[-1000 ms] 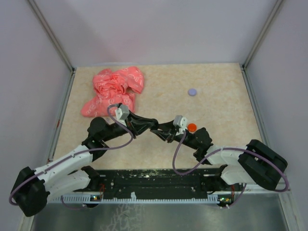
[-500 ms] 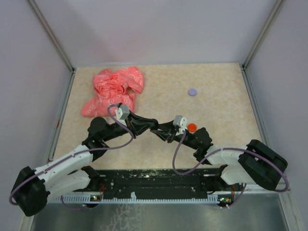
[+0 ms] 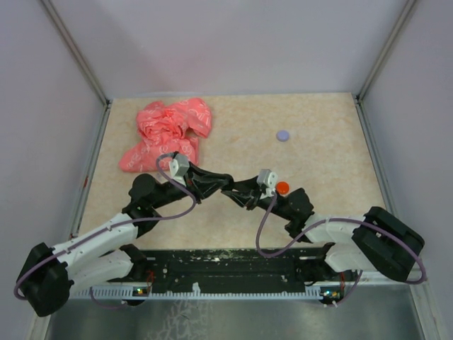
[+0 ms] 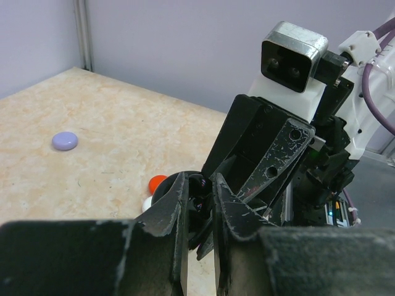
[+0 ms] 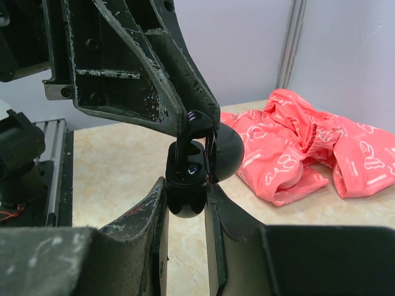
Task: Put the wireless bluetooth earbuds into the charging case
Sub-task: Place the earbud in the charging case.
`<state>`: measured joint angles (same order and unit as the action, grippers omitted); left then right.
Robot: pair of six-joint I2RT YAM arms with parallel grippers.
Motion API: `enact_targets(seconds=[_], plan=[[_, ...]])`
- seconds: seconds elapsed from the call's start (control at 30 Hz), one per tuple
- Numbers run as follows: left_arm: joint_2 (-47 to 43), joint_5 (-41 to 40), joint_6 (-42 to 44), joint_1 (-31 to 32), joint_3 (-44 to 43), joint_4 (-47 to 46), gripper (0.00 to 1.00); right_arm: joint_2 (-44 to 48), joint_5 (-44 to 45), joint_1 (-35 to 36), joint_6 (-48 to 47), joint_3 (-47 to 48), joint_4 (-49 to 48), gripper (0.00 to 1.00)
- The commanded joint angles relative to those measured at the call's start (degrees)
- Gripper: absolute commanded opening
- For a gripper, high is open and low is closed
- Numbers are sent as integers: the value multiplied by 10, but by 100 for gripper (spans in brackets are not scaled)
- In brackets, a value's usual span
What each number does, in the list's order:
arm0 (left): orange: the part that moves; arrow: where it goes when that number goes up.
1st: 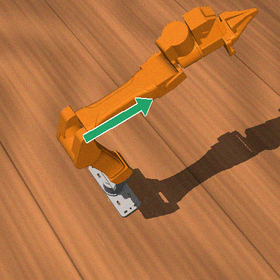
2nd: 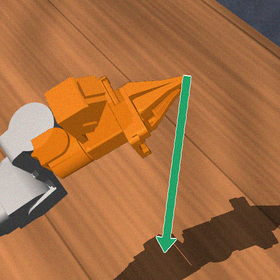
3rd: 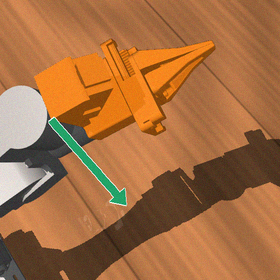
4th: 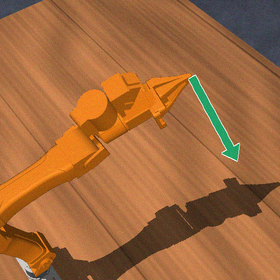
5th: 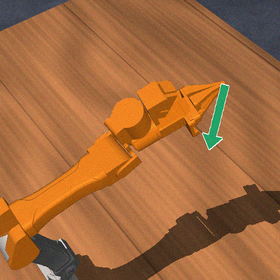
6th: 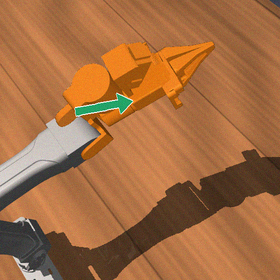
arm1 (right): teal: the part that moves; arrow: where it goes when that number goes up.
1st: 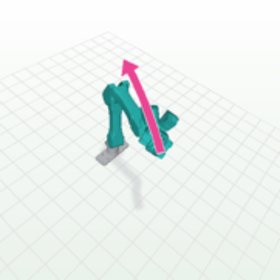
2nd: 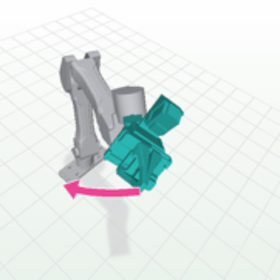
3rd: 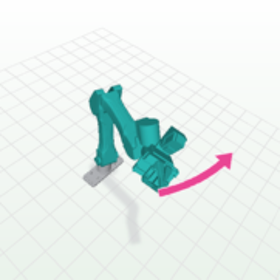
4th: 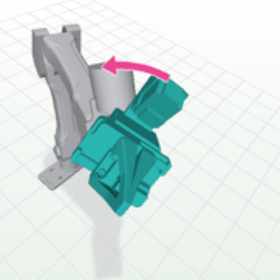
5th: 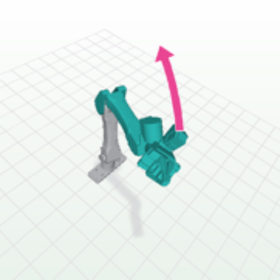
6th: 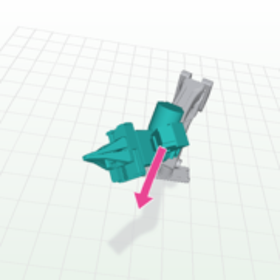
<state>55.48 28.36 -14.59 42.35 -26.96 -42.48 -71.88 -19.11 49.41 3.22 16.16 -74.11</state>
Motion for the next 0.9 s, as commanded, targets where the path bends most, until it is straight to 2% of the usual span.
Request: enact_targets(seconds=[0.0, 0.27, 0.47, 0.6, 0.7, 0.87], plan=[[0, 5, 7, 5, 8, 34, 15, 32, 7, 5, 9, 7, -74, 0], [-8, 10, 17, 4, 3, 69, 17, 41, 8, 6, 11, 7, -77, 0], [8, 24, 0, 5, 4, 52, 19, 42, 5, 5, 13, 8, -78, 0], [5, 19, 4, 5, 1, 55, 29, 42, 2, 6, 4, 9, -66, 0], [-4, 13, 6, 5, -8, 74, 33, 40, 7, 5, -8, 8, -57, 0], [-12, 16, 6, 5, -29, 115, 47, 33, 19, 5, -32, 6, -38, 0]])
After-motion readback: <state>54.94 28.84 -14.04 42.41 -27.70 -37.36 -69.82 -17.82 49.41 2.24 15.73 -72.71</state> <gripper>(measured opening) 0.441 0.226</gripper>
